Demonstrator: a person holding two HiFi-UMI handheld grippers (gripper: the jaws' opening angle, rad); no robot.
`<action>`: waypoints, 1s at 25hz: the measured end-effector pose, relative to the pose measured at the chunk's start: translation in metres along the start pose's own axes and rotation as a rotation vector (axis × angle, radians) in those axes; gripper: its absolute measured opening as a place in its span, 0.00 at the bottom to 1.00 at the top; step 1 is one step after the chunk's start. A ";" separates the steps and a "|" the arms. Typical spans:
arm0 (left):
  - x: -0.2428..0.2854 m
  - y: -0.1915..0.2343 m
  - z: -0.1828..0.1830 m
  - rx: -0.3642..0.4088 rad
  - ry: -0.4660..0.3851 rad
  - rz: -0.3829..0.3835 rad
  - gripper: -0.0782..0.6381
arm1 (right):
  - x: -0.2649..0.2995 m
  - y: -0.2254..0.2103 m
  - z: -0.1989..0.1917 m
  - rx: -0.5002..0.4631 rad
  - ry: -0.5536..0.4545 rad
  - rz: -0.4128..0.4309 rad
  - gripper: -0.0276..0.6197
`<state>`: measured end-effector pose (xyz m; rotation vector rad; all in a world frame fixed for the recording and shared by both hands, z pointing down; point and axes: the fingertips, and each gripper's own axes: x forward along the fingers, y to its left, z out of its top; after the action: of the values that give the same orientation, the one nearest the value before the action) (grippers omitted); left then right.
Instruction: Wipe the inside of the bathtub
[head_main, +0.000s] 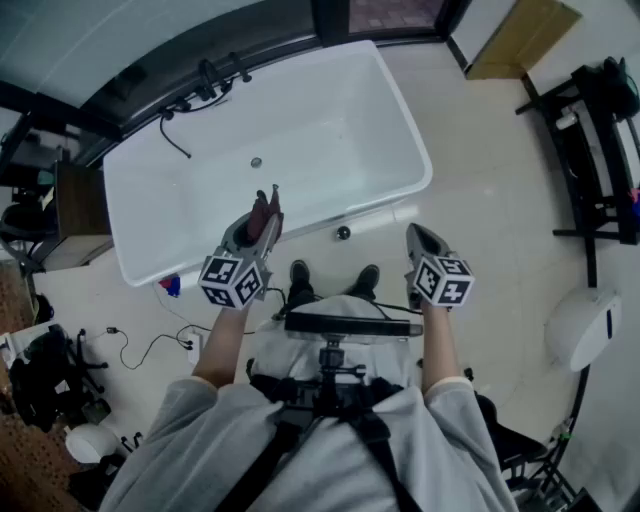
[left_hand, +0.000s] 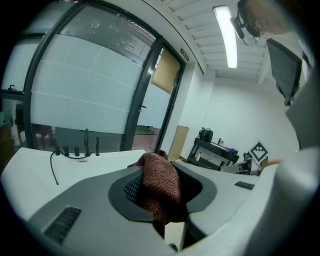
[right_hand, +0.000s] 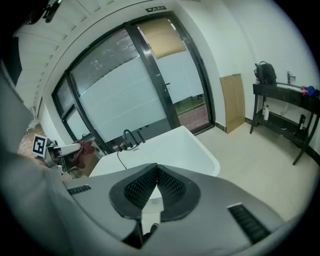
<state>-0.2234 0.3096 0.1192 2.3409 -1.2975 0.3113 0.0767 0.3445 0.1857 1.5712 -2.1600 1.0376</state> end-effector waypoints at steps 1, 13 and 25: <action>0.002 -0.005 -0.001 0.006 0.001 -0.001 0.27 | -0.003 -0.003 0.001 -0.005 -0.003 0.002 0.05; 0.043 -0.079 0.001 0.018 -0.027 -0.012 0.27 | -0.034 -0.054 0.014 -0.058 -0.008 0.054 0.05; 0.058 -0.101 0.014 0.089 -0.012 -0.048 0.27 | -0.028 -0.067 0.037 -0.065 -0.036 0.053 0.05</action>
<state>-0.1076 0.3064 0.1030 2.4480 -1.2543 0.3468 0.1552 0.3288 0.1689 1.5229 -2.2475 0.9520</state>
